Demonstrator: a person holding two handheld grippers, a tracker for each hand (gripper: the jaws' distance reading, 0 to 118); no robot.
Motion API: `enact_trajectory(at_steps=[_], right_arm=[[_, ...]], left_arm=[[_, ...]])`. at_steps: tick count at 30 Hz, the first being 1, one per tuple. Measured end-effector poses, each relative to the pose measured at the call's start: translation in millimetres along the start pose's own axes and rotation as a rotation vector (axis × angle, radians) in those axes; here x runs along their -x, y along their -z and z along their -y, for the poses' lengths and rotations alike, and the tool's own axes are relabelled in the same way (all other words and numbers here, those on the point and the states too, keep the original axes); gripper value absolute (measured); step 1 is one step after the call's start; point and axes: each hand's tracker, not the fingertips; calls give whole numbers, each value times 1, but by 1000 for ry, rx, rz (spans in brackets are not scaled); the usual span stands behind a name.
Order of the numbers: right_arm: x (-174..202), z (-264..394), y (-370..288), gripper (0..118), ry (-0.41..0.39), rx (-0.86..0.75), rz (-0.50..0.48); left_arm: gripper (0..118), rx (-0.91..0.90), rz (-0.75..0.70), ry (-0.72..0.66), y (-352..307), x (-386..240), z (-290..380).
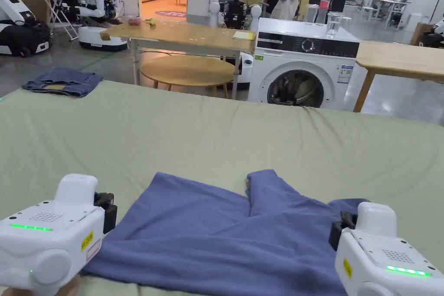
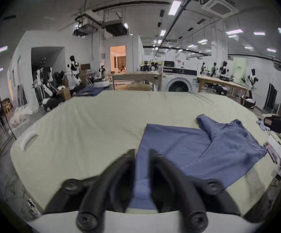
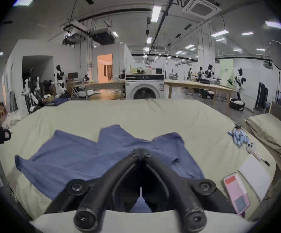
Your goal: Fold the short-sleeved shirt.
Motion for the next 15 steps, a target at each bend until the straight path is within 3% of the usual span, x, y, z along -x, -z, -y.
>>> enact_trajectory(at_steps=[3, 8, 15], right_arm=[[12, 1, 0, 0, 13, -5, -25], [25, 1, 1, 0, -44, -11, -39], [27, 3, 10, 0, -104, 25, -49]], left_arm=[[0, 9, 18, 2, 0, -4, -1], [0, 57, 6, -10, -4, 10, -3], [0, 323, 17, -180, 32, 101, -16]])
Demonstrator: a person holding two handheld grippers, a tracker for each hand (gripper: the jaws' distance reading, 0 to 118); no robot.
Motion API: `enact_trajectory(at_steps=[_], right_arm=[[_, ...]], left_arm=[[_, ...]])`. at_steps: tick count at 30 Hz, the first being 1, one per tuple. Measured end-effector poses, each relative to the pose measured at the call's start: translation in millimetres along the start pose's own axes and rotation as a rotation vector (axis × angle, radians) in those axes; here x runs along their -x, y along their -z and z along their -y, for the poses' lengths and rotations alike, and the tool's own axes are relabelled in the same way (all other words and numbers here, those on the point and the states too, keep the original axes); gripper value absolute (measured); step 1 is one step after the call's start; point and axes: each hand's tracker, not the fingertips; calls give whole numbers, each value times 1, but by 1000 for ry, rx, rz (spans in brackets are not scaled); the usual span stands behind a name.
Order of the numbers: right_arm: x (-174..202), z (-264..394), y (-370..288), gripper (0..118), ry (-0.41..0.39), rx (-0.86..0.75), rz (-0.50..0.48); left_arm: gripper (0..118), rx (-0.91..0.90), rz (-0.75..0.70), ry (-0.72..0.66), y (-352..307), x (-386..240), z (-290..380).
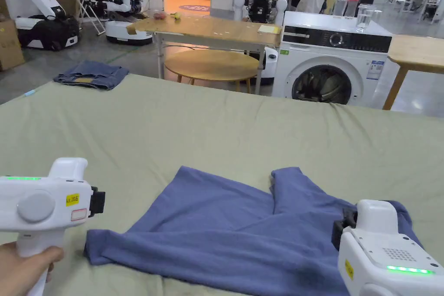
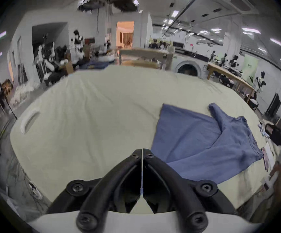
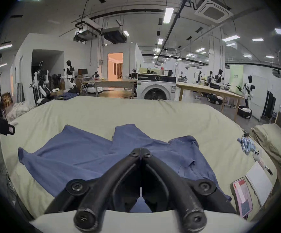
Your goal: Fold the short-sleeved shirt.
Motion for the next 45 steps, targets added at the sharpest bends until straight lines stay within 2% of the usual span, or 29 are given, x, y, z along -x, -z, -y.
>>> enact_trajectory(at_steps=[4, 5, 7, 8, 10, 11, 17, 22, 27, 30, 33, 35, 36, 37, 39, 45], right_arm=[[1, 7, 5, 0, -23, 26, -3], [1, 8, 6, 0, -25, 32, -4], [0, 12, 8, 0, -23, 46, -9], [0, 13, 10, 0, -22, 53, -10], [0, 17, 12, 0, -21, 65, -11], [-1, 18, 13, 0, -23, 72, -10], [-3, 25, 16, 0, -34, 99, -7], [-3, 28, 20, 0, -49, 116, -8], [-3, 31, 21, 0, -52, 130, -13], [-4, 32, 21, 0, -55, 135, -12], [-4, 33, 23, 0, -55, 142, -13], [-5, 34, 25, 0, -51, 149, -13], [-5, 34, 27, 0, -47, 152, -15], [-5, 34, 29, 0, -44, 156, -17], [-7, 32, 33, 0, -38, 162, -23], [-28, 8, 68, 0, -7, 193, -40]], left_arm=[[0, 161, 8, -75, 27, 29, -14], [9, 184, 27, -93, 31, 29, -14], [37, 243, 45, -134, 47, 37, -13], [43, 263, 43, -150, 54, 38, -10], [66, 305, 15, -147, 62, 36, -3], [68, 312, 10, -142, 65, 35, 1], [68, 379, -19, -93, 64, 20, 30], [68, 353, -79, 19, 64, 6, 42], [68, 352, -108, 21, 72, 13, 40], [63, 359, -91, 7, 71, 15, 41], [60, 350, -103, 55, 70, 9, 47], [46, 336, -103, 79, 71, 3, 49], [34, 332, -88, 113, 72, -2, 50], [16, 331, -73, 153, 71, -10, 51], [1, 332, -91, 168, 74, -14, 52], [0, 274, -11, 36, 59, 8, 50]])
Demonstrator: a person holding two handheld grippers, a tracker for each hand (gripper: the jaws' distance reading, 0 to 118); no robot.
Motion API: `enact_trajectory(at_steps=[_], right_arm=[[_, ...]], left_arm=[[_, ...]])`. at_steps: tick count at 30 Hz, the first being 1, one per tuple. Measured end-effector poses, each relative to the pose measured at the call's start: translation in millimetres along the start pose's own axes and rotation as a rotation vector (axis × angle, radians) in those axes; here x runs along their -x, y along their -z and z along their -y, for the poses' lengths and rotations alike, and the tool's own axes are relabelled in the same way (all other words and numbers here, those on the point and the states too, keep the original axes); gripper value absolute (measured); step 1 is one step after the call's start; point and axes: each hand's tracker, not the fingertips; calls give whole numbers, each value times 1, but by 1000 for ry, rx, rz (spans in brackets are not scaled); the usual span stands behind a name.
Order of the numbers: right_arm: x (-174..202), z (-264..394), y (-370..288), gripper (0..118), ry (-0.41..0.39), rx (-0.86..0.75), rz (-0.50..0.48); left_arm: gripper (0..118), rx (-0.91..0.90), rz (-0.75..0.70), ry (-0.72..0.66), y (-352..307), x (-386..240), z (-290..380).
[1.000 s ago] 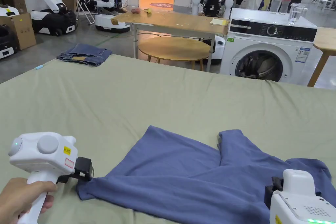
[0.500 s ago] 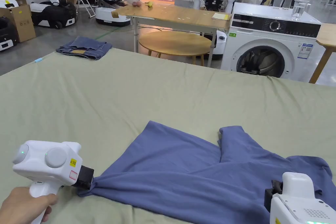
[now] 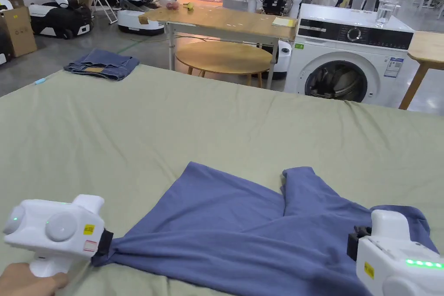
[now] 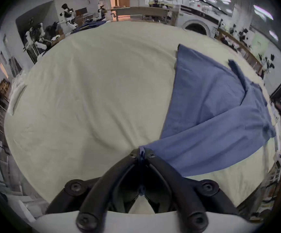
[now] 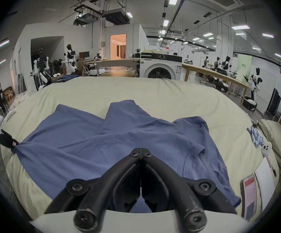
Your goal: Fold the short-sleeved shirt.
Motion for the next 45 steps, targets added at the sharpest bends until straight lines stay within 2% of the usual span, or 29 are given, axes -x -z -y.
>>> enact_trajectory(at_steps=[4, 5, 7, 8, 13, 18, 20, 21, 23, 24, 27, 32, 36, 40, 42, 45], right_arm=[[-23, -46, 50, 1, -25, 95, 3], [-28, -55, 61, 14, -20, 100, -3], [-35, -75, 91, 65, -36, 182, -13], [-37, -81, 104, 70, -43, 240, -24], [-44, -88, 164, 70, -120, 396, -52], [-45, -79, 201, 70, -158, 508, -60], [-44, -79, 197, 64, -143, 484, -82], [-43, -80, 196, 58, -135, 463, -83], [-39, -82, 196, 11, -112, 436, -121], [-37, -81, 196, 2, -108, 443, -125], [-34, -79, 191, 1, -133, 407, -92], [-46, -97, 153, 0, -47, 253, -90], [-54, -122, 110, 0, -73, 129, -47], [-74, -151, 67, 0, -51, 4, 12], [-87, -170, 44, 0, -8, -51, 20], [-103, -199, 10, 0, -10, -132, 66]], left_arm=[[0, -42, 11, -26, -17, -1, 0], [0, -45, 11, -27, -19, -1, 0], [0, -54, 16, -35, -22, 0, -2], [0, -58, 17, -39, -24, -2, -3], [0, -58, 16, -42, -24, -6, -5], [0, -54, 23, -57, -21, -6, -7], [0, -56, 24, -60, -21, -6, -7], [0, -58, 25, -64, -21, -6, -7], [0, -64, 27, -66, -23, -7, -7], [0, -67, 28, -66, -23, -6, -7], [0, -77, 28, -64, -25, -7, -9], [0, -134, 39, -62, -38, -8, -16], [0, -237, 68, -23, -58, -11, -33], [0, -318, 69, 7, -85, -18, -67], [0, -379, 78, 27, -101, -24, -89], [0, -458, 86, 74, -127, -37, -127]])
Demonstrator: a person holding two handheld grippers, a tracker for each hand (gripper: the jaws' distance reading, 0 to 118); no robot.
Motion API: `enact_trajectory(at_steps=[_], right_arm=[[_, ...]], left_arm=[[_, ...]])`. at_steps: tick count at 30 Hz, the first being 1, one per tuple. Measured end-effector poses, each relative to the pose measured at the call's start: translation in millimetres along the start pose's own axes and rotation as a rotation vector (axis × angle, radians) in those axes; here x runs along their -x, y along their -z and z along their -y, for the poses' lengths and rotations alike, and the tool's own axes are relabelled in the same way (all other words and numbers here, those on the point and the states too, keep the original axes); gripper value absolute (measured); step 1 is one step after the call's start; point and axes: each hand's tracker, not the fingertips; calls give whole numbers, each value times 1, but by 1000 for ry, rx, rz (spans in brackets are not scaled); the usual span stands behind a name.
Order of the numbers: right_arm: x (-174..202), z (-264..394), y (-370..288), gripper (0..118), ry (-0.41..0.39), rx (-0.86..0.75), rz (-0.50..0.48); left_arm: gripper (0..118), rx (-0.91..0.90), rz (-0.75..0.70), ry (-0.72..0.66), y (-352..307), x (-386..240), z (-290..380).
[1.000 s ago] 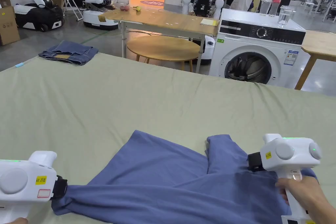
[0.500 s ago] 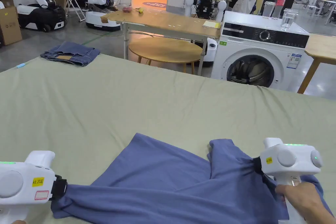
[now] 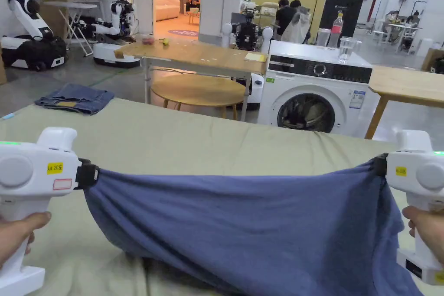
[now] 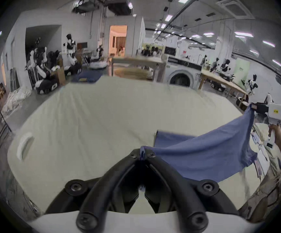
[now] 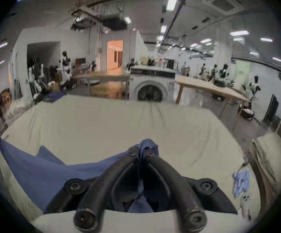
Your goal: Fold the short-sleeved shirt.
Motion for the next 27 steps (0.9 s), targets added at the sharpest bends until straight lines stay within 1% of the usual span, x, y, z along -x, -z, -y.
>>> enact_trajectory(at_steps=[4, 10, 14, 21, 24, 27], right_arm=[[-17, -44, -38, 0, 25, -84, 49], [-35, -93, -71, 0, 49, -178, 125], [-42, -124, -80, 0, 59, -221, 156], [-45, -183, -77, 0, 37, -281, 208], [-47, -206, -72, 0, 57, -307, 223], [-46, -226, -67, 0, 56, -323, 240]], left_arm=[[0, -66, 19, 33, -3, -22, -78], [0, -153, 11, 106, -7, -53, -170], [0, -193, 18, 113, -10, -67, -214], [0, -255, -5, 124, -3, -75, -281], [0, -273, -13, 133, -2, -81, -303], [0, -293, -30, 141, -3, -86, -317]])
